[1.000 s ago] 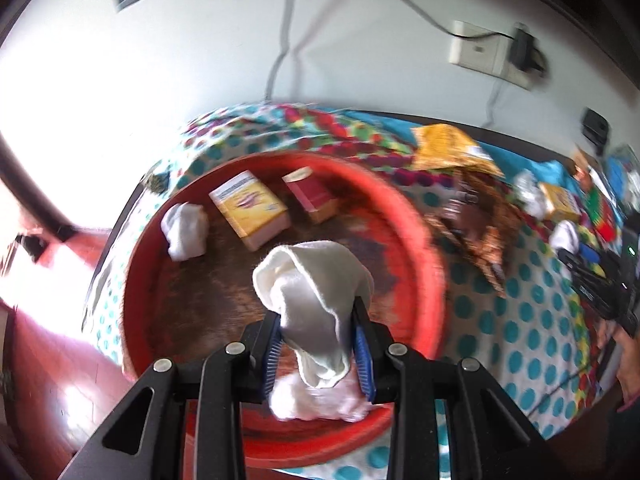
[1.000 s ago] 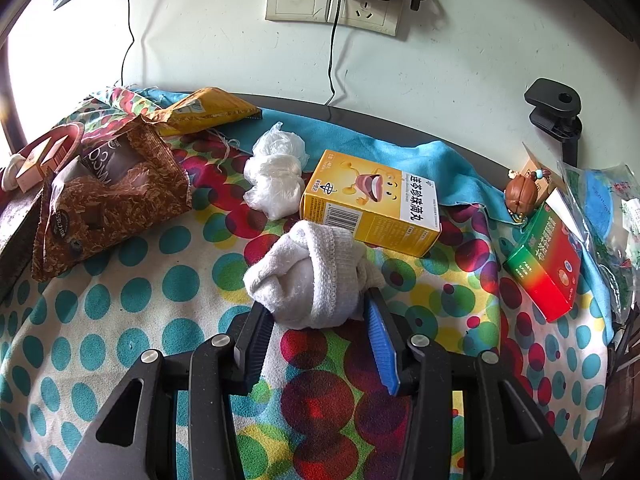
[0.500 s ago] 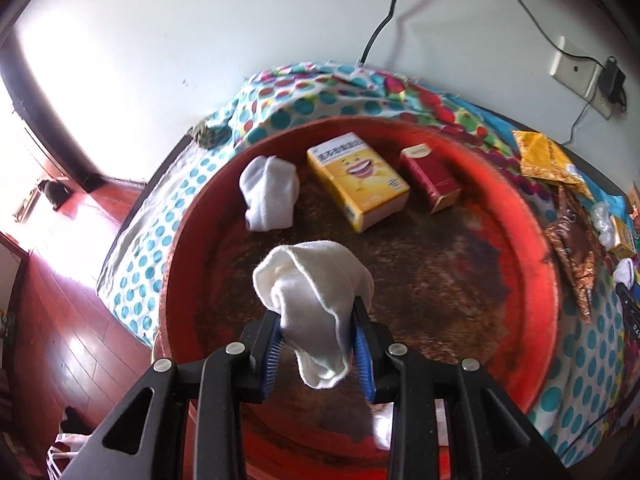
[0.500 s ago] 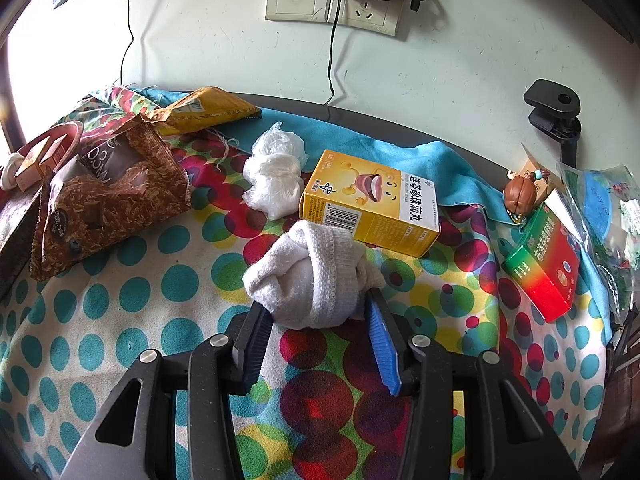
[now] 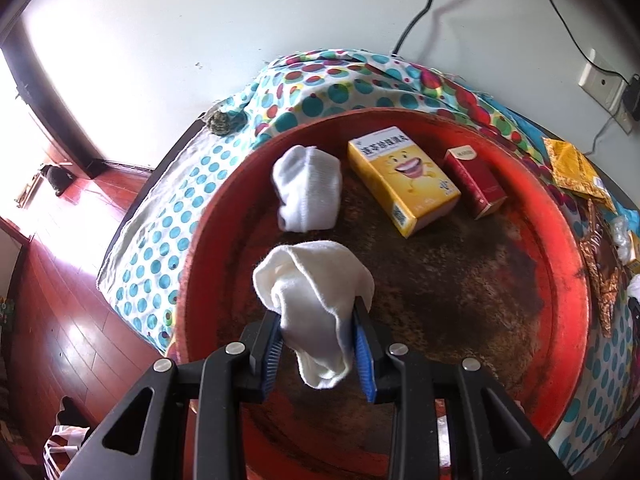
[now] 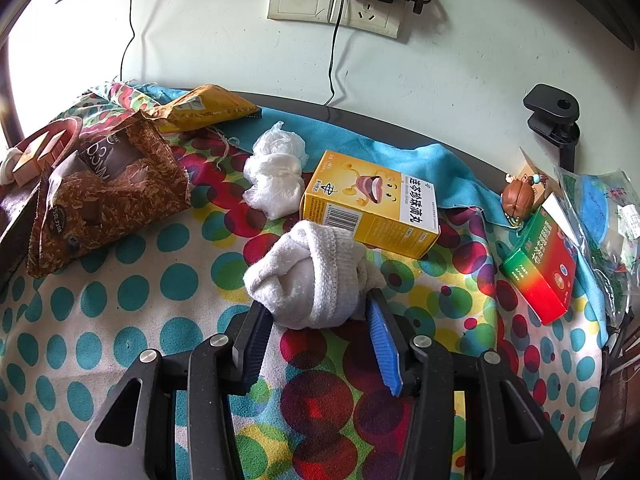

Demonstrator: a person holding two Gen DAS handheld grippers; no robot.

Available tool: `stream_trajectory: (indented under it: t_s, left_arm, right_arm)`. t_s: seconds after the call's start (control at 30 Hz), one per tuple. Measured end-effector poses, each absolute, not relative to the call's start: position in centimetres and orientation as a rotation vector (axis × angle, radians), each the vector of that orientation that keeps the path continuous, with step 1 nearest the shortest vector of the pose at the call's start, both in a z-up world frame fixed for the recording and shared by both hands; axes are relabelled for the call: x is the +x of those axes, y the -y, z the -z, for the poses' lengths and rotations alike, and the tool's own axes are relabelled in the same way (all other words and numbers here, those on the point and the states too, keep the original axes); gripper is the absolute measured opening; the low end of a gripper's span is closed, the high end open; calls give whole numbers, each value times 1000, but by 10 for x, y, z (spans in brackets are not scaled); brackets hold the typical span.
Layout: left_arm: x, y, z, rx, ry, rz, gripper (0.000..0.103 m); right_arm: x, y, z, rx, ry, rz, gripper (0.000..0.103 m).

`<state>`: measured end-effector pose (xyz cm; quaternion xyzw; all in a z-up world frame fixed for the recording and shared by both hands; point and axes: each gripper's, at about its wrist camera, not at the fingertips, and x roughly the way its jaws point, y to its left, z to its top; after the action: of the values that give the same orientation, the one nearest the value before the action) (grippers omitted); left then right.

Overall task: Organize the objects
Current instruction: 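Carry the white sock into the red tray and open the left gripper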

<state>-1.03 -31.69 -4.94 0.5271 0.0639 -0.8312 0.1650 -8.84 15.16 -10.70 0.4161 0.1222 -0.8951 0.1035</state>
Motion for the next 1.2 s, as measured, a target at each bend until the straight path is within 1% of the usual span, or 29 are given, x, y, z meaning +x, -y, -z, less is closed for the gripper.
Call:
stream_trajectory:
  t_s: [0.13, 0.3, 0.37, 0.5, 0.67, 0.97, 1.2]
  left_arm:
    - [-11, 321, 51, 1501, -164, 2335, 34]
    - [-9, 323, 49, 1509, -186, 2338, 35]
    - [-9, 323, 48, 1510, -193, 2343, 40]
    - [-8, 321, 46, 1518, -193, 2352, 44]
    - [-8, 318, 42, 1506, -161, 2348, 53]
    - [0, 307, 26, 1470, -165, 2394, 56]
    - [8, 262, 7, 1484, -126, 2527, 56]
  right_arm:
    - [-89, -153, 107, 1227, -365, 2642, 45]
    - [-88, -151, 107, 1228, -362, 2641, 45]
    - [-89, -153, 107, 1227, -366, 2642, 45]
    - [-90, -154, 107, 1228, -368, 2642, 45]
    - [-89, -151, 107, 1228, -372, 2642, 45]
    - [-88, -154, 110, 1227, -376, 2644, 45]
    - [-86, -154, 111, 1226, -380, 2645, 45]
